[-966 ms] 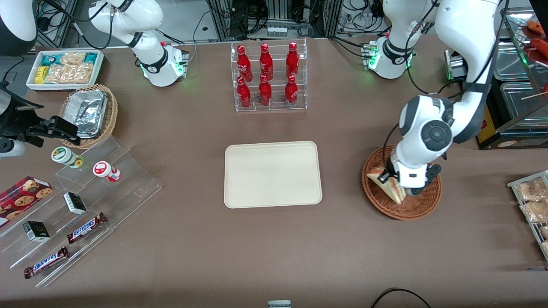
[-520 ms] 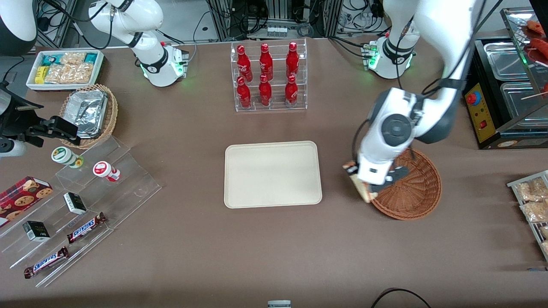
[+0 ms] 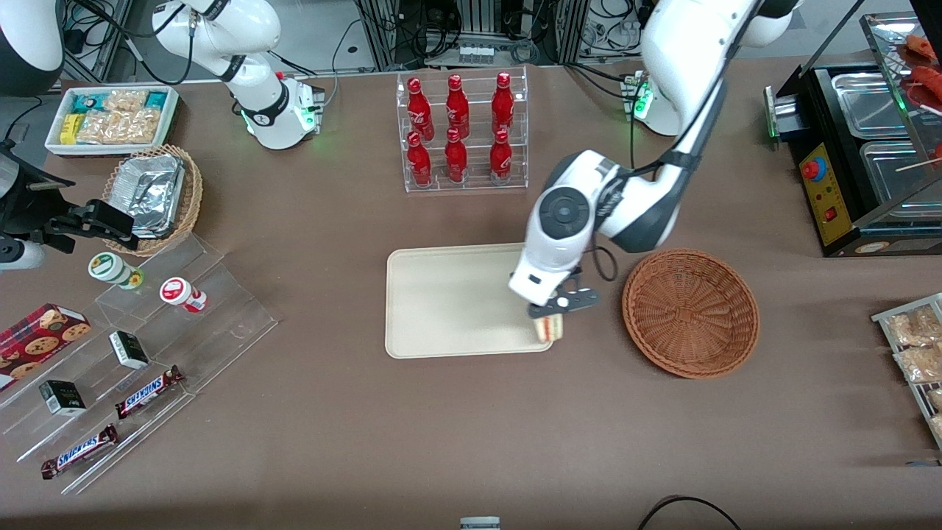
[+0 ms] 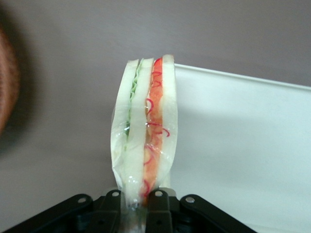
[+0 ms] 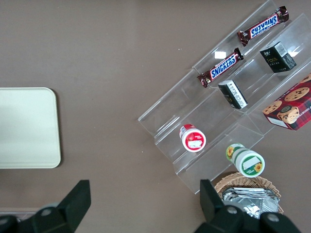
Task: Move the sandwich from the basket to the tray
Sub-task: 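Carry the held sandwich over the cream tray and lower it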
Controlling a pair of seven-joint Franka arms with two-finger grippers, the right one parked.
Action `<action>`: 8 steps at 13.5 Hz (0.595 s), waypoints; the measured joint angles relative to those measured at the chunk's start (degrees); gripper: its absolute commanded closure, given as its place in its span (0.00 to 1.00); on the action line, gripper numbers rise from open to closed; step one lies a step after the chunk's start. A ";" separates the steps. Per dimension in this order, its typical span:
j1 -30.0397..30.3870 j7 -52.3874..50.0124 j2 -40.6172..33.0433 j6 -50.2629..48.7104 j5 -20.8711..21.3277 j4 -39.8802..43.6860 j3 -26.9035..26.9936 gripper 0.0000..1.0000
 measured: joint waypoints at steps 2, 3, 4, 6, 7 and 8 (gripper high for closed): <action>-2.42 -0.62 2.94 0.00 -0.11 3.32 -0.02 1.00; -3.39 -0.89 4.63 0.00 -0.54 5.16 -0.17 1.00; -4.17 -1.17 6.50 -0.01 -1.13 7.32 -0.68 1.00; -6.18 -2.65 10.61 -0.34 -1.26 12.15 -1.26 1.00; -7.12 -3.06 12.41 -0.56 -1.26 14.21 -1.27 1.00; -7.87 -3.24 13.99 -0.66 -1.25 15.88 -1.26 1.00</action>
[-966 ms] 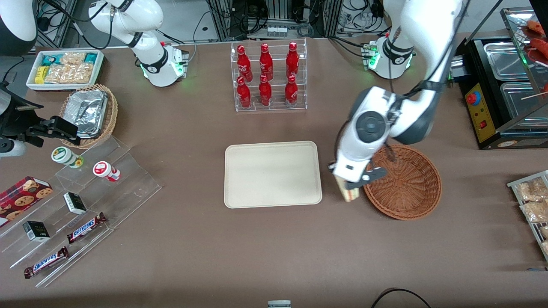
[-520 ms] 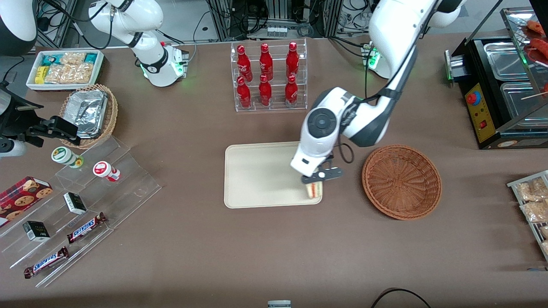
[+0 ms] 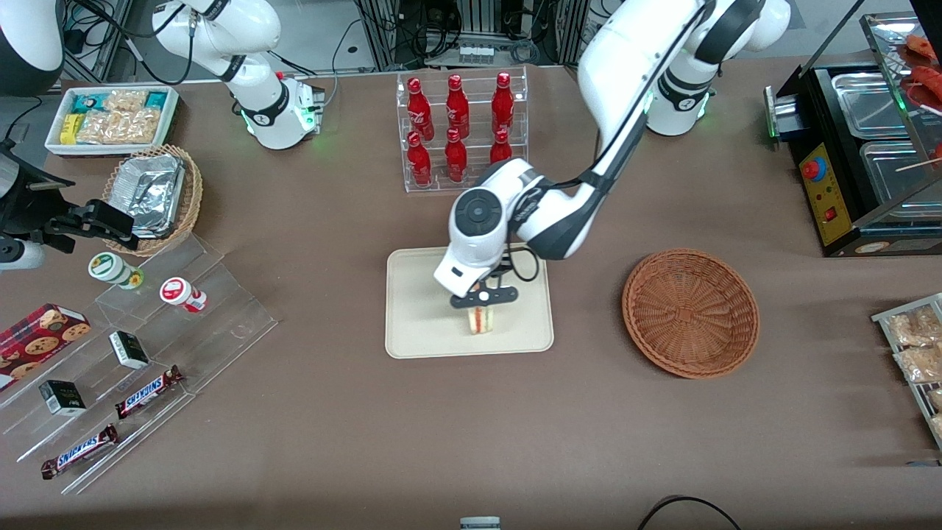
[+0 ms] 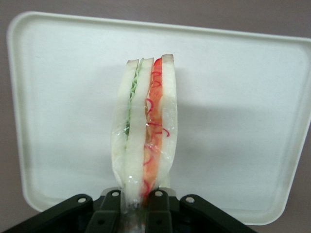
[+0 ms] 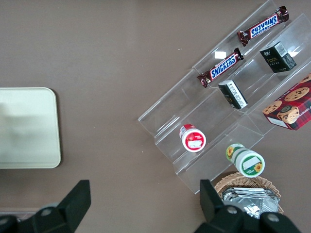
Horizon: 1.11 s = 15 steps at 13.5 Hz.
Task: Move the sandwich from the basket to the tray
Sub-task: 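Carry the held sandwich over the cream tray and lower it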
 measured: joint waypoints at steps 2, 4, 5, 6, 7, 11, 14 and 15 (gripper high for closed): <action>-0.81 -0.05 2.10 -0.07 0.00 2.08 0.01 1.00; -0.98 -0.06 2.90 -0.29 0.01 2.93 0.03 1.00; -0.98 -0.06 3.03 -0.51 0.06 3.14 0.05 1.00; -0.99 -0.23 3.10 -1.01 0.31 3.38 0.09 1.00; -0.99 -0.88 3.13 -1.48 1.05 3.54 0.15 1.00; -0.99 -3.58 3.66 -2.18 2.87 4.22 0.18 1.00; -1.00 -5.48 4.36 -2.13 2.88 4.50 0.18 0.94; -1.01 -5.93 4.65 -2.09 2.88 4.66 0.18 0.54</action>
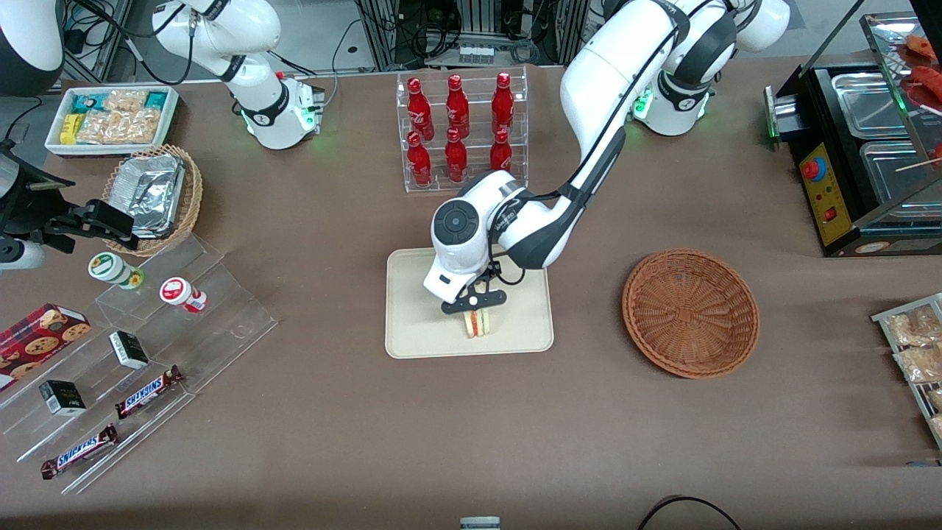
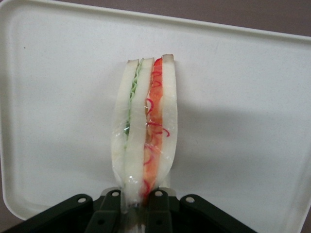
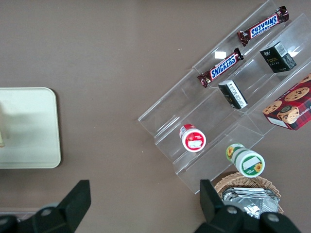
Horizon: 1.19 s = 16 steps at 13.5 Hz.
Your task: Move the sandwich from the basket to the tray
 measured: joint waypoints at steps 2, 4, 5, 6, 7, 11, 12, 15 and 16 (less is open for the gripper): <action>-0.02 -0.48 0.35 0.02 0.00 0.29 0.00 0.00; -0.03 -0.52 0.36 0.03 0.00 0.54 0.00 0.00; -0.03 -0.52 0.35 0.02 0.03 0.86 0.00 0.00; -0.02 -0.52 0.23 -0.05 0.05 1.32 0.00 0.00; -0.02 -0.52 -0.07 -0.53 0.05 1.87 0.03 0.00; 0.05 -0.40 -2.82 -4.68 0.08 3.61 0.21 0.00; 0.18 0.68 -3.95 -5.12 0.22 3.73 0.31 0.00; 1.87 6.20 -7.30 -9.46 0.40 3.78 0.64 0.00; 2.79 7.26 -7.99 -10.84 0.44 3.58 0.74 0.00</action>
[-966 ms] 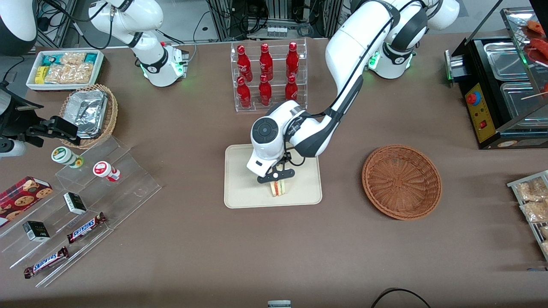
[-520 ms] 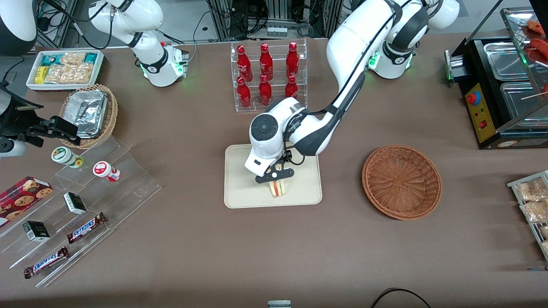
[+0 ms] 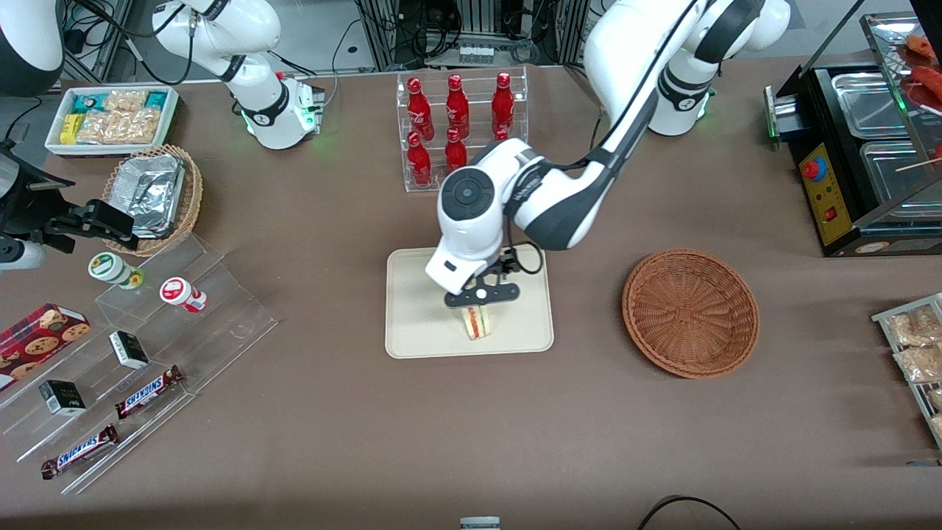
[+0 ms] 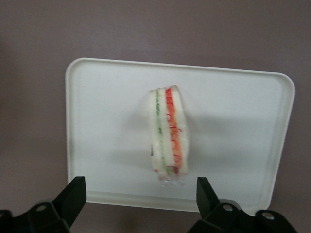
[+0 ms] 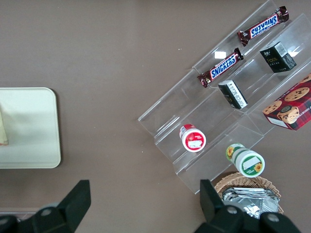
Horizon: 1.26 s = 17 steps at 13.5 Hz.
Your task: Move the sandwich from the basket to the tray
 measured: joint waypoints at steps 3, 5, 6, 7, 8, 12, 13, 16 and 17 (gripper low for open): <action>4.83 5.97 -3.37 -0.87 -0.04 -3.22 0.09 0.00; 8.96 9.11 -6.85 -2.63 -0.26 -5.88 0.08 0.00; 10.65 10.86 -8.43 -3.80 -0.30 -7.31 0.09 0.00; 12.18 13.42 -9.99 -4.88 -0.29 -9.12 0.15 0.00; 13.93 16.54 -11.59 -5.13 -0.29 -11.19 0.21 0.00; 22.57 29.14 -19.17 -5.22 -0.41 -19.33 0.27 0.00; 24.31 31.84 -21.04 -5.24 -0.53 -21.12 0.28 0.00; 29.39 39.14 -26.36 -6.03 -1.70 -25.44 0.31 0.00; 30.70 41.24 -27.81 -7.15 -1.81 -26.30 0.32 0.00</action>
